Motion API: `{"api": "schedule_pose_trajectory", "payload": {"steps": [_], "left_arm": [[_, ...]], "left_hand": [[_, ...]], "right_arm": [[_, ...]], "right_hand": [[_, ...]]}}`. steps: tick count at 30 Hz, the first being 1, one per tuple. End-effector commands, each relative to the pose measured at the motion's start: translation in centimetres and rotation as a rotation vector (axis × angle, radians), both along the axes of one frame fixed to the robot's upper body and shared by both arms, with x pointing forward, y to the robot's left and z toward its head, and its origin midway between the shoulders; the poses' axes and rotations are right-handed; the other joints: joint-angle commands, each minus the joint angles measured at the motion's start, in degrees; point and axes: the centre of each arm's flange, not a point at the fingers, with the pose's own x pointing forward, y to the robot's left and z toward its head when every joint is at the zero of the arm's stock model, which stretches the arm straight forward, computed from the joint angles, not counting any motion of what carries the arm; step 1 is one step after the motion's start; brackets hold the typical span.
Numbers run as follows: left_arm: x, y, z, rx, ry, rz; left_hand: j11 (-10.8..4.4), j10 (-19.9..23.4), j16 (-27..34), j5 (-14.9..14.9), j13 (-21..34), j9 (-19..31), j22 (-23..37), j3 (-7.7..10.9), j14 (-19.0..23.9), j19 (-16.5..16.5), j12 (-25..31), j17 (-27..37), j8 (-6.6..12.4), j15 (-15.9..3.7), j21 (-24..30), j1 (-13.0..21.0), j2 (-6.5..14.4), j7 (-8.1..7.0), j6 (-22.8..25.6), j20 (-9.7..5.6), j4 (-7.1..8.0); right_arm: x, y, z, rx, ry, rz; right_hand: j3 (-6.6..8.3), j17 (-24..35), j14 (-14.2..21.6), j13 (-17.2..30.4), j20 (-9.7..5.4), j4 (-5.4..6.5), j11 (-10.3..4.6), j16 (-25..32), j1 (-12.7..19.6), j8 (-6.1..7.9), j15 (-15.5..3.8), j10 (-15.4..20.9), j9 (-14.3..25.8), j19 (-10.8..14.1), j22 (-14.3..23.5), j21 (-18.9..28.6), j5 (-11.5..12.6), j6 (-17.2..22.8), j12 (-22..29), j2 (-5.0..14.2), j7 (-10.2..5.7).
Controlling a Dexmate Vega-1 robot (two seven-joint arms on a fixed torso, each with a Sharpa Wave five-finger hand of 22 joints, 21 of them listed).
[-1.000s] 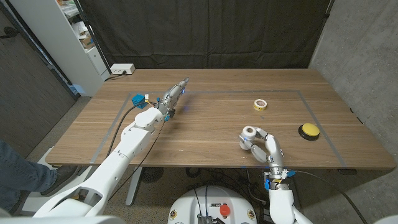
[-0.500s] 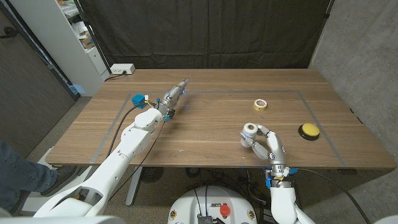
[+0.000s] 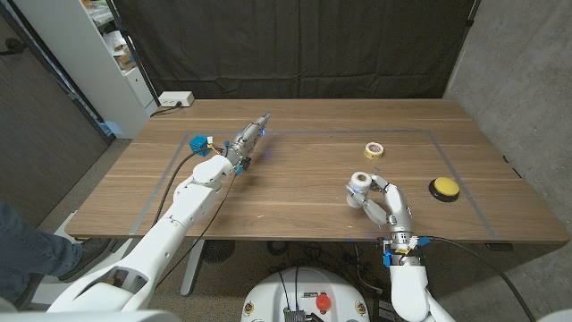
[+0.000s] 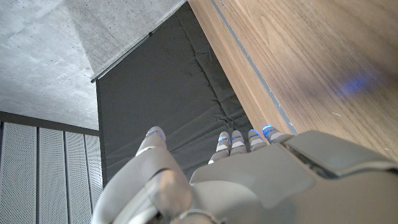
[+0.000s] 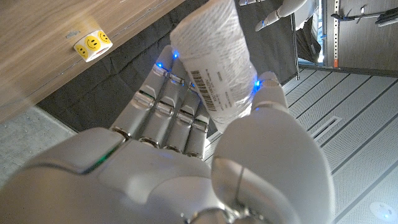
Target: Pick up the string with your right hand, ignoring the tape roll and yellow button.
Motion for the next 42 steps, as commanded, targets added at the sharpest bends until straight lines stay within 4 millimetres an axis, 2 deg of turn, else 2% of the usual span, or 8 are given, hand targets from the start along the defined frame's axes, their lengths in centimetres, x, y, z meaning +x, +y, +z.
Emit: {"api": "schedule_pose_trajectory", "payload": {"steps": [1,11,15,21,42], "left_arm": [[0.4,0.0,0.1,0.006,0.003,0.001],[0.4,0.2,0.3,0.009,0.007,0.028],[0.5,0.2,0.4,0.01,0.005,0.024],[0.7,0.3,0.4,0.001,0.01,-0.02],[1.2,0.2,0.5,0.009,0.015,-0.005]], "left_hand": [[-0.31,-0.45,0.16,-0.33,0.25,0.31,0.2,0.02,-2.85,-6.92,0.03,0.22,0.02,0.33,-0.05,0.26,0.54,0.69,0.03,-0.4,-0.47],[-0.27,-0.45,0.18,-0.33,0.25,0.31,0.2,0.0,-2.85,-7.01,0.04,0.22,0.04,0.37,-0.05,0.24,0.57,0.68,0.09,-0.41,-0.52],[-0.18,-0.48,0.17,-0.34,0.25,0.31,0.2,-0.02,-2.94,-8.45,0.04,0.22,0.01,0.41,-0.52,0.2,0.63,0.72,0.02,-0.62,-0.58],[-0.22,-0.55,0.19,-0.34,0.25,0.32,0.21,-0.03,-2.92,-8.2,0.02,0.22,0.02,0.44,-0.35,0.18,0.67,0.79,0.06,-0.63,-0.61],[0.03,-0.59,0.24,-0.33,0.25,0.32,0.2,-0.05,-2.85,-7.53,0.04,0.21,0.01,0.56,0.01,0.16,0.81,0.88,0.03,-0.55,-0.75]], "right_arm": [[-0.2,-0.2,1.0,-0.003,0.029,-0.002],[-0.3,-0.1,1.8,0.0,0.034,0.003],[-0.3,-0.2,2.0,0.004,0.034,0.004],[-0.5,-0.4,2.6,0.011,0.041,0.022],[-1.8,-0.6,4.7,0.005,-0.007,0.008]], "right_hand": [[0.54,0.39,0.49,0.18,0.08,0.16,0.07,-0.26,8.8,0.57,-5.09,-0.19,0.3,0.08,0.07,0.34,-0.22,-0.22,0.36,8.09,0.29],[0.67,0.93,0.98,0.44,0.14,0.23,0.13,-0.15,9.04,0.82,-4.99,-0.02,0.66,0.05,0.03,0.59,-0.82,-0.1,0.48,8.3,0.39],[0.73,1.23,0.9,0.53,0.17,0.25,0.24,-0.11,9.16,0.9,-4.96,-0.09,0.78,0.1,0.03,0.69,-1.03,-0.06,0.47,8.46,0.49],[0.86,1.55,1.08,0.68,0.17,0.2,0.2,-0.08,9.44,1.0,-4.94,-0.1,0.99,0.17,0.01,0.88,-1.38,-0.08,0.48,8.62,0.6],[0.95,2.32,1.2,0.95,0.26,0.36,0.59,-0.28,9.56,1.15,-5.16,-0.42,1.58,0.03,-0.03,1.29,-2.5,-0.39,0.29,8.79,0.81]]}}
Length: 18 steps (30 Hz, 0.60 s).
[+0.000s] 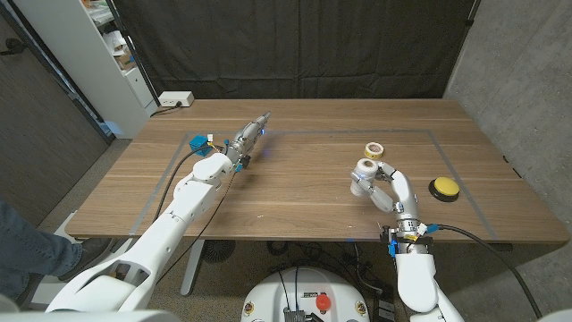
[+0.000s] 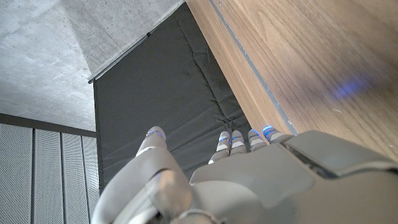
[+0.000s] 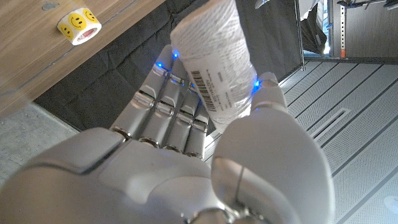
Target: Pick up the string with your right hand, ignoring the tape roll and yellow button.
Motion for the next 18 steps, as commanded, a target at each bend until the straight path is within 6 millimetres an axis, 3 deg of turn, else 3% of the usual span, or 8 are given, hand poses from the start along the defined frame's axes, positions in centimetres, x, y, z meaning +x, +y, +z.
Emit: {"api": "schedule_pose_trajectory", "payload": {"steps": [1,18], "left_arm": [[0.2,-0.1,0.1,0.003,0.001,-0.002],[-0.5,-0.4,0.8,0.018,-0.015,-0.002]], "left_hand": [[0.03,-0.58,0.25,0.09,0.25,0.32,0.2,-0.06,-2.84,-7.53,0.05,0.21,0.01,0.56,0.41,0.23,0.76,0.38,-0.08,-0.1,-0.29],[0.08,-0.64,0.23,0.09,0.25,0.32,0.19,-0.07,-2.93,-7.59,0.04,0.21,0.01,0.58,0.43,0.22,0.85,0.4,-0.07,-0.2,-0.38]], "right_arm": [[-0.8,-0.1,1.3,-0.012,-0.032,-0.007],[-1.5,-0.6,2.4,-0.016,-0.063,-0.025]], "right_hand": [[0.2,0.18,0.71,0.17,0.26,0.16,0.08,0.26,9.56,0.33,-5.17,0.09,0.22,0.02,-0.04,0.33,-0.25,0.19,0.05,8.76,0.04],[0.18,0.84,1.08,0.1,0.22,0.3,0.23,0.3,9.52,0.26,-5.04,-0.04,0.37,-0.12,-0.08,0.64,-1.07,0.03,-0.28,8.77,0.2]]}}
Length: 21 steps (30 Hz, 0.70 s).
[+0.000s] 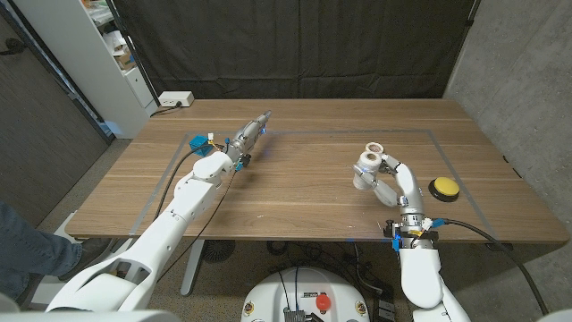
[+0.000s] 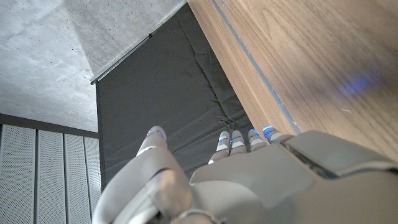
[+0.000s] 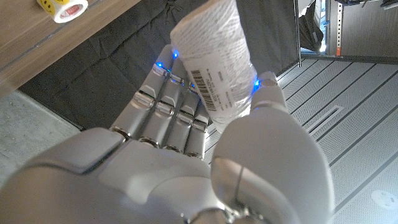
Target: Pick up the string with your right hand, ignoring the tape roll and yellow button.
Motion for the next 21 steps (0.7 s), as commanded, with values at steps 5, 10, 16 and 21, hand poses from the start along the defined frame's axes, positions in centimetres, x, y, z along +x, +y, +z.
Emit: {"api": "schedule_pose_trajectory", "payload": {"steps": [5,10,16,21], "left_arm": [[-0.41,-0.38,0.17,0.013,-0.004,0.002],[-0.46,-0.44,0.09,0.011,-0.003,0.001],[-0.66,-0.43,0.04,0.014,-0.003,0.003],[-1.07,-0.44,-0.16,0.027,0.003,0.009]], "left_hand": [[0.02,-0.63,0.24,0.09,0.25,0.32,0.19,0.04,-2.91,-7.57,0.05,0.21,0.01,0.59,0.21,-0.1,0.56,0.41,-0.06,-0.21,-0.3],[0.08,-0.66,0.25,0.09,0.25,0.32,0.19,0.03,-2.9,-7.59,0.04,0.21,0.01,0.56,0.21,-0.11,0.57,0.46,-0.06,-0.2,-0.32],[0.03,-0.63,0.25,0.08,0.25,0.32,0.19,0.02,-2.91,-7.64,0.06,0.21,0.01,0.58,0.2,-0.12,0.58,0.44,-0.08,-0.25,-0.35],[-0.01,-0.64,0.24,0.08,0.25,0.31,0.19,0.0,-2.95,-7.66,0.06,0.21,0.0,0.53,0.21,-0.14,0.59,0.41,-0.09,-0.29,-0.38]], "right_arm": [[-0.87,-0.4,0.98,-0.004,-0.035,-0.011],[-1.15,-0.6,1.35,-0.01,-0.05,-0.017],[-1.34,-0.71,1.68,-0.01,-0.061,-0.022],[-1.39,-0.78,1.53,0.007,-0.064,-0.011]], "right_hand": [[0.27,0.43,0.54,0.13,0.25,0.24,0.33,0.24,9.15,0.31,-4.85,0.1,0.09,-0.15,-0.1,0.52,-0.56,0.29,-0.03,8.8,0.24],[0.33,0.48,0.7,0.07,0.25,0.25,0.39,0.14,9.18,0.29,-4.87,0.14,0.12,-0.2,-0.11,0.61,-0.76,0.26,-0.12,8.84,0.27],[0.4,0.57,0.85,0.19,0.25,0.28,0.34,0.03,9.21,0.28,-4.86,0.29,0.12,-0.09,-0.12,0.79,-1.01,0.36,-0.07,8.87,0.2],[0.37,0.81,0.8,0.31,0.33,0.39,0.3,-0.01,9.11,0.21,-4.76,0.23,0.11,-0.2,-0.14,0.87,-1.28,0.33,-0.11,8.92,0.07]]}}
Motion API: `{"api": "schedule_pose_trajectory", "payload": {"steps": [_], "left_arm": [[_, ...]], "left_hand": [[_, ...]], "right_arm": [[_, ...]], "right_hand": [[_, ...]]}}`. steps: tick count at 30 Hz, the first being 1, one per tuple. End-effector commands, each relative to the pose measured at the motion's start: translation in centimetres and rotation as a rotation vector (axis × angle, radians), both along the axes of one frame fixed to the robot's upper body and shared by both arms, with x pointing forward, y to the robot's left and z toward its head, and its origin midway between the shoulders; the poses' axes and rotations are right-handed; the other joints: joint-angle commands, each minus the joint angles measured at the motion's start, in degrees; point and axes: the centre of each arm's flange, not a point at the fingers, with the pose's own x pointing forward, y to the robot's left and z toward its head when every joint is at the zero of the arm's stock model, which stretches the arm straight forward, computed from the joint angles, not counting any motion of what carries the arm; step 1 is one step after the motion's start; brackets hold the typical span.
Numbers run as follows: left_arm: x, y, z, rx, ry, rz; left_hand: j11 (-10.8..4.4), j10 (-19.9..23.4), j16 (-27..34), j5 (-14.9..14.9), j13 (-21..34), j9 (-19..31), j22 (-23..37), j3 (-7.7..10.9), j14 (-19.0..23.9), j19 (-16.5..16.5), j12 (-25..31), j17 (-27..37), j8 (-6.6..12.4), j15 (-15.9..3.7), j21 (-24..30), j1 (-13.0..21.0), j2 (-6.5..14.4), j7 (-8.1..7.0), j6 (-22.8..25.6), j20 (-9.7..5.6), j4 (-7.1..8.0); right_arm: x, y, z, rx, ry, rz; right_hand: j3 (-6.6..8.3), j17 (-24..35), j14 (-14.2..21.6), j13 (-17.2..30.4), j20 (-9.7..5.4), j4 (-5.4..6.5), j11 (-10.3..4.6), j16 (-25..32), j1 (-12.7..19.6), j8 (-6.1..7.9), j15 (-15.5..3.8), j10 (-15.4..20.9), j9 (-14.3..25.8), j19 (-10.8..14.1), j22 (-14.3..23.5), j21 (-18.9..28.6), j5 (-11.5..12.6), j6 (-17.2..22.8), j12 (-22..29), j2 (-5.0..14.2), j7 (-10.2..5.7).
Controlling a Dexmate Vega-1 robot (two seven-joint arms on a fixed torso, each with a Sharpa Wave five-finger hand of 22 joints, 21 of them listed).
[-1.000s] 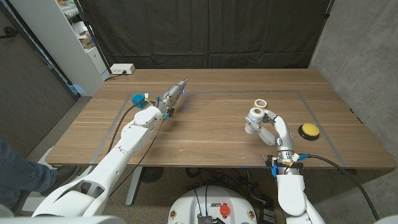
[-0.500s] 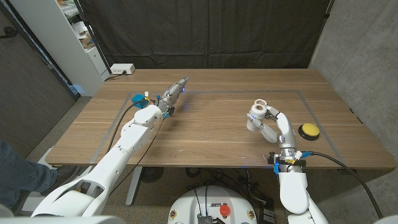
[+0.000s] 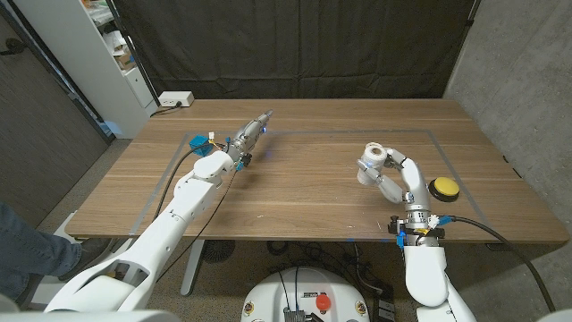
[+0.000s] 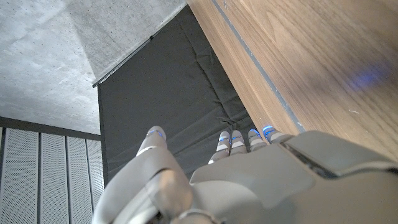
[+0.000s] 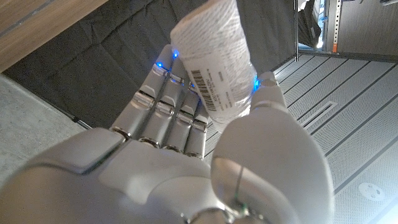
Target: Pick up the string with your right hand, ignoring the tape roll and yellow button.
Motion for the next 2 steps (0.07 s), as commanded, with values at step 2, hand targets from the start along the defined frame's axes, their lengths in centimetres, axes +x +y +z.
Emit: {"api": "schedule_pose_trajectory", "payload": {"steps": [2], "left_arm": [[-0.75,0.11,-0.05,0.016,0.001,0.009]], "left_hand": [[-0.01,-0.68,0.25,0.08,0.25,0.31,0.19,0.13,-2.92,-7.68,0.05,0.21,0.0,0.55,0.21,-0.14,0.6,0.42,-0.09,-0.26,-0.26]], "right_arm": [[-0.35,-0.25,0.12,0.027,-0.017,0.012]], "right_hand": [[0.16,0.27,0.74,0.38,0.15,0.13,0.38,-0.13,9.11,0.28,-4.6,0.21,0.15,-0.03,0.14,0.47,-0.48,0.45,-0.12,8.92,-0.01]]}}
